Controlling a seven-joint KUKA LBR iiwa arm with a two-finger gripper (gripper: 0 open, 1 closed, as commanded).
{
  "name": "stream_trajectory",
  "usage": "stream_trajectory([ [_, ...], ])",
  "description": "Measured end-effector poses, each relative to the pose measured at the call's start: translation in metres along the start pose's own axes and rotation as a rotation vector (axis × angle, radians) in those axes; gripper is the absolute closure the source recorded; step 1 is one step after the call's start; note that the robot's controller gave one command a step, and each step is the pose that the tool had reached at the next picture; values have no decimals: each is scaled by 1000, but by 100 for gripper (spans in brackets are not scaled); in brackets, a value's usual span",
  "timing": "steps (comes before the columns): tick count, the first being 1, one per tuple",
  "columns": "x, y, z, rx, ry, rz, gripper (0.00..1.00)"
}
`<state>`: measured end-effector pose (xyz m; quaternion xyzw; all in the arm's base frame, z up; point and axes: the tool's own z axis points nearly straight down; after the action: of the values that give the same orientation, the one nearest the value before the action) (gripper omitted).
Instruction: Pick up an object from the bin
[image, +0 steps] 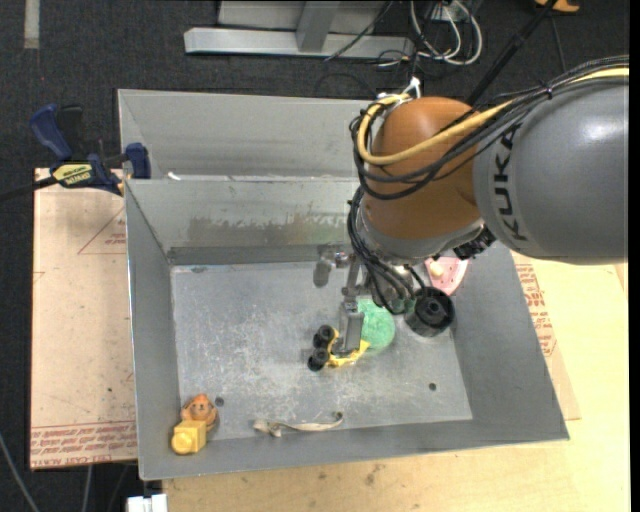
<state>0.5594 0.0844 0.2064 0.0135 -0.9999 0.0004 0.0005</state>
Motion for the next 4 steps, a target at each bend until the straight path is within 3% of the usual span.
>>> stream_trajectory([
  [1, 13, -15, 2, -3, -8, 16, 0],
  [2, 19, -40, 34, -2, -2, -21, 0],
  [3, 16, -54, 55, -1, 0, -3, 0],
  [4, -1, -45, 83, -1, -6, -69, 0],
])
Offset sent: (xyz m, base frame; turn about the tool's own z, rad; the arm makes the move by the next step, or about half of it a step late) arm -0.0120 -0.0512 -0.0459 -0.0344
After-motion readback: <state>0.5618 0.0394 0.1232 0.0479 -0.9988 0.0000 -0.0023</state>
